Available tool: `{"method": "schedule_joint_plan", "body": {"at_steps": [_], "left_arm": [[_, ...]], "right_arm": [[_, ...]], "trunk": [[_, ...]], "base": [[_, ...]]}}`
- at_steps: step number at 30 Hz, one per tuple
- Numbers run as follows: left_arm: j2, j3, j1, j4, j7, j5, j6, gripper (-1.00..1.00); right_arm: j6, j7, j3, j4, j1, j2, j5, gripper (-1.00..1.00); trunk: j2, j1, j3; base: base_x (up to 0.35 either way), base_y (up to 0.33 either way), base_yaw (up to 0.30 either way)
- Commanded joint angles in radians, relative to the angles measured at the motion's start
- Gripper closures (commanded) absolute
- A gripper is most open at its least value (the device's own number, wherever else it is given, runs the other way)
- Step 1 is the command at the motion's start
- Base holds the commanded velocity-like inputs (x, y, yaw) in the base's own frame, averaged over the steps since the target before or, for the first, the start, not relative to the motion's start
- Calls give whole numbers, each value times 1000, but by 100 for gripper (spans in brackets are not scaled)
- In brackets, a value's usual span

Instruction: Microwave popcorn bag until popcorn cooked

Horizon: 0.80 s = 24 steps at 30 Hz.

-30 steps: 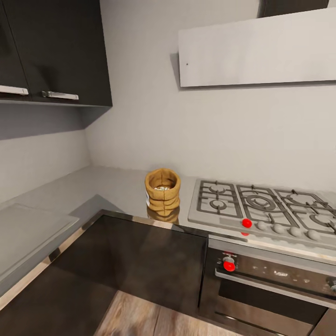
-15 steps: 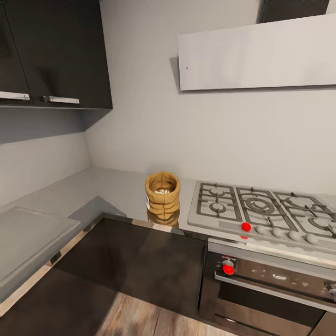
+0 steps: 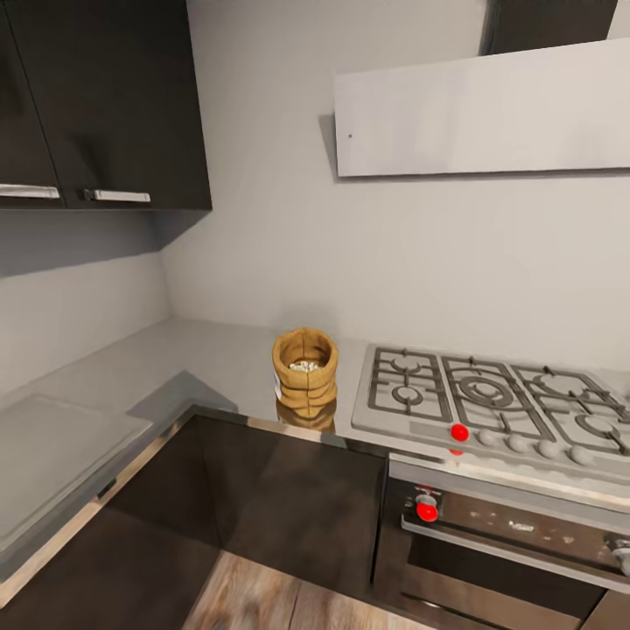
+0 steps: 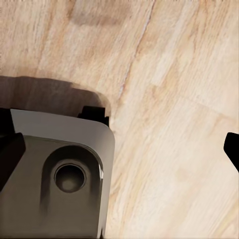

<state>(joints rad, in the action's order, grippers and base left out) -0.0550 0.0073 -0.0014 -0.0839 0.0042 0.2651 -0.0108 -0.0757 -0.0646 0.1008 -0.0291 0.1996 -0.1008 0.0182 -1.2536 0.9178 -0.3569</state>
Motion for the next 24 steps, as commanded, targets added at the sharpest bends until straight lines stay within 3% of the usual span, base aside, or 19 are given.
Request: {"method": "schedule_joint_plan", "body": {"at_steps": [1, 19, 24], "left_arm": [[0, 0, 0, -1, 0, 5, -1, -100], [0, 0, 0, -1, 0, 5, -1, -100], [0, 0, 0, -1, 2, 5, -1, -100]], "right_arm": [[-6, -2, 7, -3, 1, 0, 2, -100], [-6, -2, 7, -3, 1, 0, 2, -100], [-3, -5, 6, -3, 1, 2, 0, -100]], "trunk": [[7, -4, 2], [133, -73, 59], [133, -73, 59]], "base": [[0, 0, 0], [0, 0, 0], [0, 0, 0]]}}
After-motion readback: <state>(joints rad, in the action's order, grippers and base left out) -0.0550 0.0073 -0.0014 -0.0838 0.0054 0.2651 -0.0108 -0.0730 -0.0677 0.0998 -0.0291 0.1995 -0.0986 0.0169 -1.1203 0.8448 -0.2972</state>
